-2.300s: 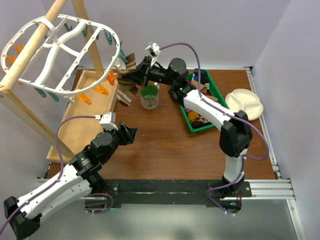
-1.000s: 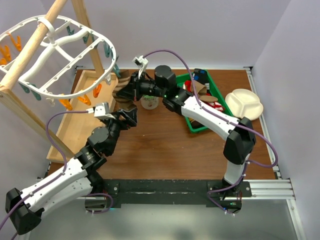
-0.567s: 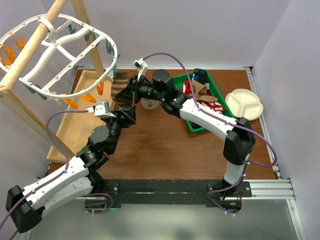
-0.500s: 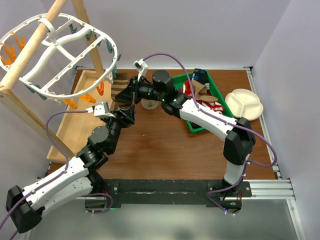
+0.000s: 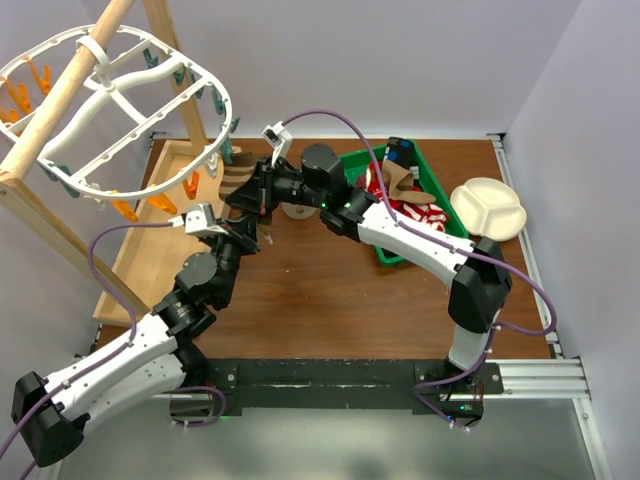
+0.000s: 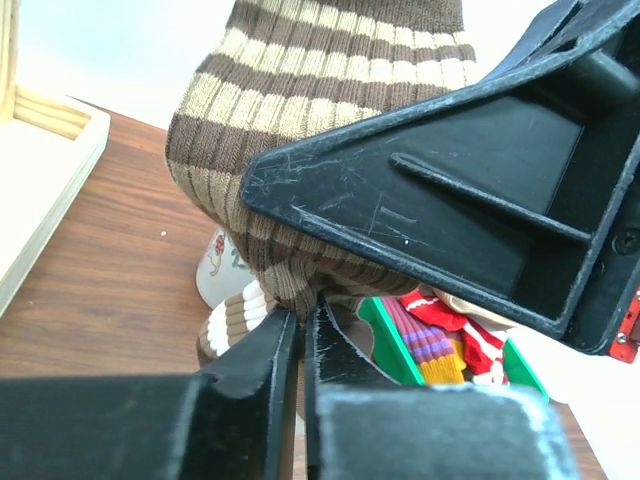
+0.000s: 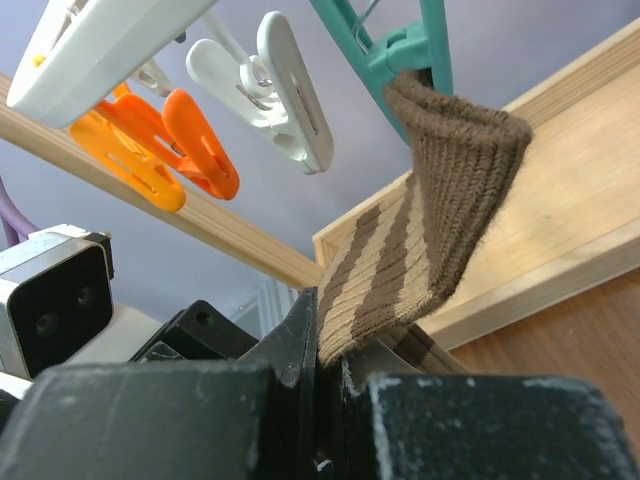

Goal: Remove the socks clipped to the hanger
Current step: Remove the sock from the hanger.

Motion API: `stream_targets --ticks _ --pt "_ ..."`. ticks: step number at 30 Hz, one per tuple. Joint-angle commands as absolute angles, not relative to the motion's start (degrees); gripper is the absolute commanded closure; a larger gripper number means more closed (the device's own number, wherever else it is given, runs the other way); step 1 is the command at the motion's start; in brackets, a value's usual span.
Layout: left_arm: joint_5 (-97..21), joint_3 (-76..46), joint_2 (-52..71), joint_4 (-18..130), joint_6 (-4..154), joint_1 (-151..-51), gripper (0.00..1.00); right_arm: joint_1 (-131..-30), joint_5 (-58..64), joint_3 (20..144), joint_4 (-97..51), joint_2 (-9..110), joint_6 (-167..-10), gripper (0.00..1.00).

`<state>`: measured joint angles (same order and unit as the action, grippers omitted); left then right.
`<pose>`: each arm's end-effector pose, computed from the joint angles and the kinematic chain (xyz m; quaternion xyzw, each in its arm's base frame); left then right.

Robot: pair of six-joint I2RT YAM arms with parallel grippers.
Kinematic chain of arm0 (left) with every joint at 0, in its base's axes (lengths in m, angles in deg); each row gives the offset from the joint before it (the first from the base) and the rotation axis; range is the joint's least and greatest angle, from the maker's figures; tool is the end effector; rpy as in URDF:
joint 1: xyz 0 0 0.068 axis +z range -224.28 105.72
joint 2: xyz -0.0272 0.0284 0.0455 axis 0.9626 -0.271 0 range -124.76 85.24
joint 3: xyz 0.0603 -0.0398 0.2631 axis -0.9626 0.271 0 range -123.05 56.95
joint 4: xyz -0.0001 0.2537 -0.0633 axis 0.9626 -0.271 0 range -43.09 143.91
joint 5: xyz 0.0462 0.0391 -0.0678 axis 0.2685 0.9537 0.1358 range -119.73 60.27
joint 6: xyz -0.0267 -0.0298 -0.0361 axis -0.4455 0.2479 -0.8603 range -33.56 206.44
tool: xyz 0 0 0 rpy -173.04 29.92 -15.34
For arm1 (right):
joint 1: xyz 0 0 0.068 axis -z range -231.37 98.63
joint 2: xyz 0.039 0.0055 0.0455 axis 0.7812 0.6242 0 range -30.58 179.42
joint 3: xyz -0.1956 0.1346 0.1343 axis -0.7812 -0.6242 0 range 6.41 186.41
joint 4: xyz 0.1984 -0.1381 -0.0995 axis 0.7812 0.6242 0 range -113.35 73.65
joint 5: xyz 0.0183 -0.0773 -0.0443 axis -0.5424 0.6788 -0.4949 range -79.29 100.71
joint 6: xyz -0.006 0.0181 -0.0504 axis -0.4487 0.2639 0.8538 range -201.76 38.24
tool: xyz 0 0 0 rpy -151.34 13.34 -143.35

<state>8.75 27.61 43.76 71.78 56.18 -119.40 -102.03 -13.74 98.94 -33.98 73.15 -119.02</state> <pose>0.1396 -0.1088 0.3056 -0.1605 0.6597 -0.2532 0.6892 0.2683 0.3504 0.3801 -0.2290 0.6724 0.5856 0.3906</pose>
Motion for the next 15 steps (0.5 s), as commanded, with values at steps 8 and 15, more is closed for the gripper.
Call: stream_targets --ticks 8,15 --pt "9.1 30.2 46.2 72.1 53.1 -119.3 0.60 -103.2 -9.9 100.4 -32.8 70.2 -118.3 1.00" --pt "11.3 32.3 46.0 72.9 52.3 -119.3 0.34 -104.1 -9.1 101.4 -31.3 70.2 -118.1 1.00"
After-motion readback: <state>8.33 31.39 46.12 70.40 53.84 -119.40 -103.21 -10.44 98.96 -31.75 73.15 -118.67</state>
